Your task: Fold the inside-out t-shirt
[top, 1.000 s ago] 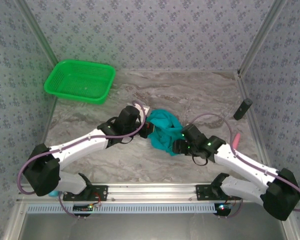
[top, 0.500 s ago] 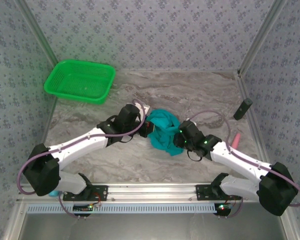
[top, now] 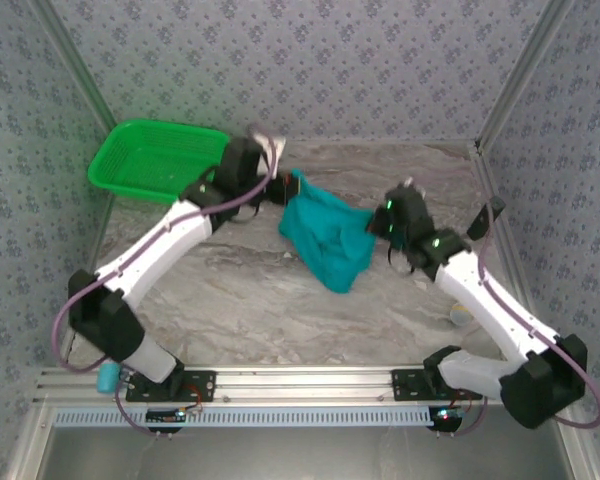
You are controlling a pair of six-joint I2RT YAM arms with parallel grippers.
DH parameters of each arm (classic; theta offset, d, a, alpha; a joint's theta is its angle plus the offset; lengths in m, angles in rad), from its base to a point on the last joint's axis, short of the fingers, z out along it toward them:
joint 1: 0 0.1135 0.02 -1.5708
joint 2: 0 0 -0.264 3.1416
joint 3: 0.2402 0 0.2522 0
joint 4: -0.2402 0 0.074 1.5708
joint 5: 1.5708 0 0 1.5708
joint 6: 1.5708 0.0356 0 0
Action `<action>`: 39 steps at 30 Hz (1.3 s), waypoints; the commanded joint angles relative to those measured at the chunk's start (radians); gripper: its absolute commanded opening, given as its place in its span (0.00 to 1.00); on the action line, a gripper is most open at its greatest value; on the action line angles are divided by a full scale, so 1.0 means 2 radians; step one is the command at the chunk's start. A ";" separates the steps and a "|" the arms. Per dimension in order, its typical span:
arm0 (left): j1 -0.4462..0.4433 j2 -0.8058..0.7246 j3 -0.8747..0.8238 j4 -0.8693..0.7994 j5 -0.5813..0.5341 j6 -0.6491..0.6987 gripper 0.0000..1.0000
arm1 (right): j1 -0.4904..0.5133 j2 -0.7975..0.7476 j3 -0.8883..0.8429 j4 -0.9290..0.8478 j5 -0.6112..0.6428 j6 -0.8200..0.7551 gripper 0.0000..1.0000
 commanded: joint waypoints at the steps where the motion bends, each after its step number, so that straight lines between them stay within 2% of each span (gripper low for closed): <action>1: 0.020 0.097 0.215 -0.078 -0.031 0.075 0.00 | -0.033 0.065 0.164 -0.016 -0.010 -0.078 0.00; 2: 0.027 0.136 0.280 -0.119 -0.039 0.070 0.00 | -0.035 0.083 0.210 -0.036 -0.004 -0.088 0.00; 3: 0.038 0.186 0.394 -0.185 -0.024 0.056 0.00 | -0.033 0.097 0.255 -0.051 -0.003 -0.104 0.00; 6: 0.060 0.304 0.663 -0.339 0.083 0.000 0.00 | -0.017 0.097 0.315 -0.071 -0.012 -0.139 0.00; 7: 0.058 0.325 0.722 -0.383 0.097 -0.011 0.00 | -0.005 0.085 0.317 -0.071 -0.015 -0.150 0.00; 9: 0.044 0.329 0.763 -0.437 0.121 -0.005 0.00 | 0.024 0.051 0.302 -0.071 -0.014 -0.175 0.00; 11: 0.014 0.298 0.746 -0.481 0.110 0.040 0.00 | 0.061 0.007 0.270 -0.053 -0.019 -0.203 0.00; 13: -0.029 0.243 0.687 -0.503 0.048 0.082 0.00 | 0.104 -0.046 0.226 -0.031 -0.006 -0.213 0.00; 15: -0.074 0.172 0.583 -0.473 -0.032 0.117 0.00 | 0.132 -0.089 0.193 -0.013 0.009 -0.204 0.00; 17: -0.109 0.072 0.426 -0.370 -0.094 0.125 0.00 | 0.143 -0.120 0.174 -0.008 0.019 -0.189 0.00; 19: -0.126 -0.043 0.238 -0.212 -0.125 0.121 0.00 | 0.146 -0.142 0.166 -0.008 0.034 -0.175 0.00; 20: -0.128 -0.084 0.172 -0.153 -0.147 0.114 0.03 | 0.145 -0.147 0.165 -0.010 0.041 -0.173 0.00; 22: -0.128 -0.149 0.081 -0.065 -0.190 0.111 0.11 | 0.138 -0.144 0.171 -0.031 0.065 -0.169 0.00; 23: -0.126 -0.161 0.059 -0.054 -0.209 0.120 0.09 | 0.130 -0.133 0.184 -0.055 0.083 -0.162 0.00; 26: -0.104 -0.146 0.064 -0.079 -0.216 0.132 0.07 | 0.071 -0.080 0.231 -0.133 0.108 -0.137 0.02; 29: -0.061 -0.111 0.076 -0.081 -0.195 0.127 0.06 | -0.001 -0.034 0.242 -0.129 0.031 -0.124 0.01; 33: -0.001 -0.048 0.105 -0.079 -0.135 0.107 0.02 | -0.062 0.022 0.240 -0.080 -0.054 -0.115 0.00; 37: 0.012 0.021 0.181 -0.097 -0.118 0.125 0.00 | -0.090 0.088 0.289 -0.050 -0.145 -0.150 0.00; 39: 0.012 0.042 0.228 -0.109 -0.110 0.142 0.00 | -0.093 0.102 0.316 -0.048 -0.165 -0.159 0.00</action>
